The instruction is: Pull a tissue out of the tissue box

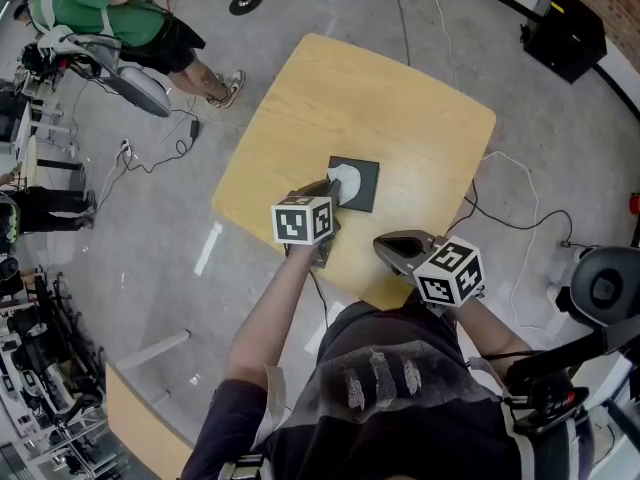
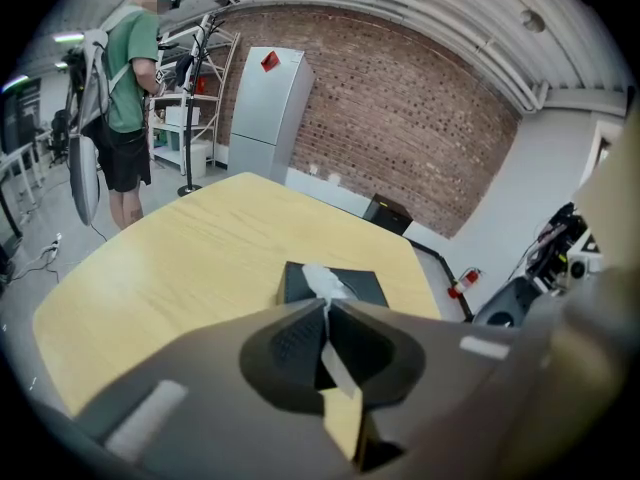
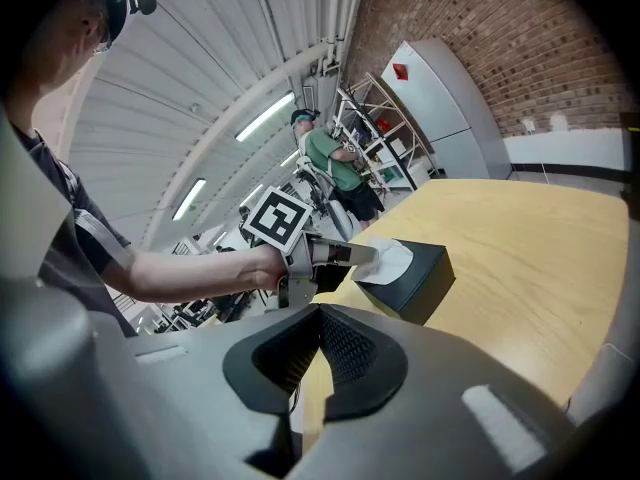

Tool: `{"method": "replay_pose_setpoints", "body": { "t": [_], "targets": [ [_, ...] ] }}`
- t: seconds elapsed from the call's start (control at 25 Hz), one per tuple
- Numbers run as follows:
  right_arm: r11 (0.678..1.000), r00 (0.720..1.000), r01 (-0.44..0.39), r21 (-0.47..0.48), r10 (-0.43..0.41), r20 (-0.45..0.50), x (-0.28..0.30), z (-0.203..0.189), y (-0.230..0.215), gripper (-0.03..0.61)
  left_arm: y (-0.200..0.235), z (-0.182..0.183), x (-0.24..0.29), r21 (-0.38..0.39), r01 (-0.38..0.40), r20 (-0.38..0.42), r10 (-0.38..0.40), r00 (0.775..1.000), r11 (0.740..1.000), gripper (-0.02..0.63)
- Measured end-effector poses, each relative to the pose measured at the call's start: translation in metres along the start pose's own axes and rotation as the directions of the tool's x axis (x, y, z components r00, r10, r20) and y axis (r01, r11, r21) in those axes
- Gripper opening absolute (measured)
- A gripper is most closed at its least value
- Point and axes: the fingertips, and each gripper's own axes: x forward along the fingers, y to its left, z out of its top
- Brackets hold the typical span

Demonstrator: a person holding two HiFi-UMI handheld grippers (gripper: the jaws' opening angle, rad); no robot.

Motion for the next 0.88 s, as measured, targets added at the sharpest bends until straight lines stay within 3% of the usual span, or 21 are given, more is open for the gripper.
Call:
{"method": "replay_pose_setpoints", "body": {
  "t": [0.44,0.72,0.88],
  "targets": [
    [0.999,0.999,0.03,-0.039,-0.03,-0.01,0.007,-0.002,-0.01,-0.002,-0.007,0.015,-0.015,-0.018,0.04,0.048,-0.039,0.998,0.999,0.006],
    [0.968,0.99,0.116,-0.222,-0.131,-0.051,0.032,0.016,-0.044,-0.002,-0.021,0.026,-0.018,0.003,0.057,0.061,-0.057,0.997,0.998,0.006],
    [0.958,0.988,0.116,-0.264,-0.138,-0.066,0.04,0.024,-0.045,-0.002,-0.026,0.032,-0.023,0.012,0.071,0.073,-0.072,0.995,0.997,0.006]
  ]
}}
